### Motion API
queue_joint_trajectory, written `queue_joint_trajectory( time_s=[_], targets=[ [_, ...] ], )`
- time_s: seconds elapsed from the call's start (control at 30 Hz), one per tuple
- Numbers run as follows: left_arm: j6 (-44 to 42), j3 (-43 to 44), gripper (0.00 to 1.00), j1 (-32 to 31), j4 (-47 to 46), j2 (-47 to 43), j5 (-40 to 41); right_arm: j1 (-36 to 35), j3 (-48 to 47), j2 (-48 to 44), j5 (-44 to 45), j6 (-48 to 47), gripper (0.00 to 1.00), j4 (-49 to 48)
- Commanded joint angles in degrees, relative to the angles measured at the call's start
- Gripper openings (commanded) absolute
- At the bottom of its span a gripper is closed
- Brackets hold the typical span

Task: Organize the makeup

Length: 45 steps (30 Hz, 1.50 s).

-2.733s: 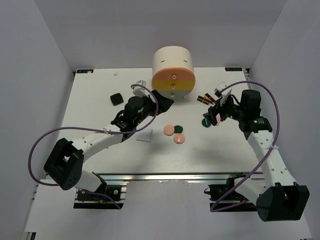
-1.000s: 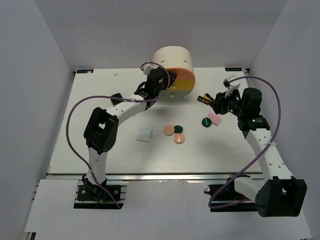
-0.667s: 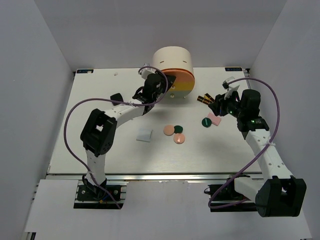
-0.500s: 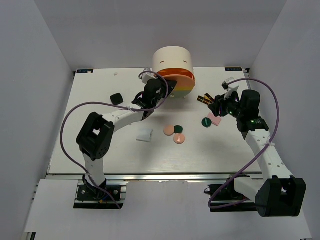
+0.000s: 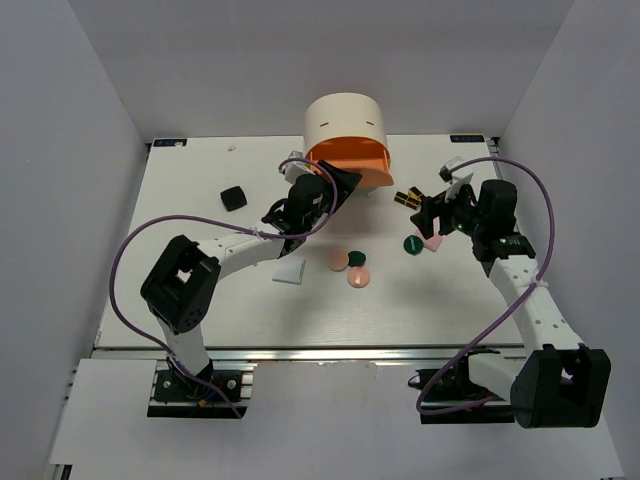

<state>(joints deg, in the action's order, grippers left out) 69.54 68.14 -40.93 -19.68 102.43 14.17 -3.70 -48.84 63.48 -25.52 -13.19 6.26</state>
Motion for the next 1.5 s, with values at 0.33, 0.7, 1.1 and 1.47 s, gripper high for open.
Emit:
queue_joint_trajectory(
  time_s=[0.33,0.7,1.1,1.47],
  targets=[
    [-0.81,-3.1,0.72,-0.38,0.87,-5.92,-0.28,0.36,0.59,3.22,-3.04,-3.33,0.74,4.71],
    [-5.89,-14.34,0.69,-0.65,5.62,-18.31,0.24,0.28,-3.1,16.83,3.1,-6.4,0.56,12.19],
    [-11.26,-24.19,0.89,1.28,20.72,-32.47,6.04,0.28,-11.53,29.41,11.54,-13.87,0.64,9.82],
    [-12.06,-30.43,0.93,5.24,26.8,-41.69,6.13,2.56,-19.89,36.88,6.44,-33.47,0.89,24.14]
  ],
)
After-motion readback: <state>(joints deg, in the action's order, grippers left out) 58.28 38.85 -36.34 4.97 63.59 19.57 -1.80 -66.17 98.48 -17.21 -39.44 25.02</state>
